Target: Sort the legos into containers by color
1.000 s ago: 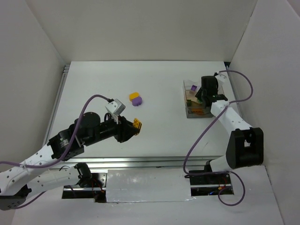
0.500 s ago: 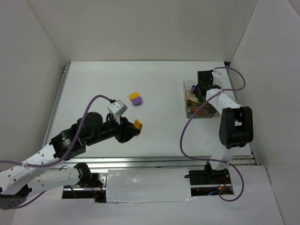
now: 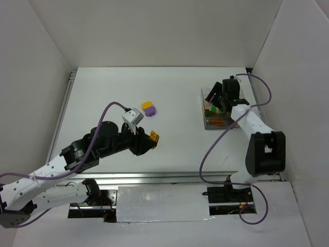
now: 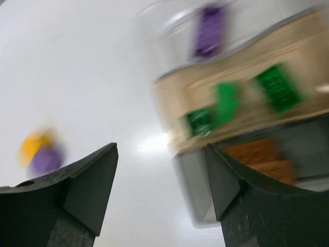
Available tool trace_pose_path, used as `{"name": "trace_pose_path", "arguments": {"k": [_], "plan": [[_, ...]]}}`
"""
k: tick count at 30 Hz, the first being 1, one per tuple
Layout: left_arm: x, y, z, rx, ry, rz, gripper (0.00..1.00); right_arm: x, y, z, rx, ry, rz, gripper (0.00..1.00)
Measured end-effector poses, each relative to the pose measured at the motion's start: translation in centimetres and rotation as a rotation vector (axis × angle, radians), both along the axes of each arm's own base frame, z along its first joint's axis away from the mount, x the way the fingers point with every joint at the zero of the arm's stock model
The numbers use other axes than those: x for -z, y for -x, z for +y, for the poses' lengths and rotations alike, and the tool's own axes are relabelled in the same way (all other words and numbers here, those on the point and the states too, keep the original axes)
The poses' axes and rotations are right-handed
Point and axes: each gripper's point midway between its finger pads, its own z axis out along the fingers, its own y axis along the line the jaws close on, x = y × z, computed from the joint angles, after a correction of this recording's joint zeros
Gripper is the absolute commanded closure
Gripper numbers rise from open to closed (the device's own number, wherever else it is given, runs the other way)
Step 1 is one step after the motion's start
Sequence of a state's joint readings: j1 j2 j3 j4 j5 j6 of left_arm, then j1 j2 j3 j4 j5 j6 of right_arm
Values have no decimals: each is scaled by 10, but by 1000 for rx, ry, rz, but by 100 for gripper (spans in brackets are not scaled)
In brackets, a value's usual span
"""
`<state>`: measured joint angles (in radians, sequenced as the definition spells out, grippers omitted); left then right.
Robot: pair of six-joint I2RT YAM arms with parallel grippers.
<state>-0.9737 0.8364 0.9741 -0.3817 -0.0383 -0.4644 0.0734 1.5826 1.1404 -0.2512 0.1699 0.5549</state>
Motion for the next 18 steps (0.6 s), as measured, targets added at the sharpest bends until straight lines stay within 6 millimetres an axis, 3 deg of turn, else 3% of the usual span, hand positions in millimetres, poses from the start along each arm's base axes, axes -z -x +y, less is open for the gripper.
{"name": "trace_pose_path", "arguments": {"k": [2, 5, 10, 12, 14, 18], "plan": [[-2, 2, -8, 33, 25, 14, 100, -18, 22, 38, -207, -128, -66, 20], [-10, 6, -25, 122, 91, 32, 100, -74, 80, 106, -577, -324, -263, 19], [-25, 15, -47, 309, 218, 53, 100, -155, 215, 193, -1132, -464, -549, 15], [-30, 24, -54, 381, 249, 58, 100, -180, 258, 209, -1289, -503, -636, 15], [-36, 31, -57, 434, 271, 51, 100, -197, 284, 212, -1371, -527, -706, 15], [-45, 41, -60, 508, 302, 37, 100, -207, 312, 219, -1461, -572, -738, 20]]}}
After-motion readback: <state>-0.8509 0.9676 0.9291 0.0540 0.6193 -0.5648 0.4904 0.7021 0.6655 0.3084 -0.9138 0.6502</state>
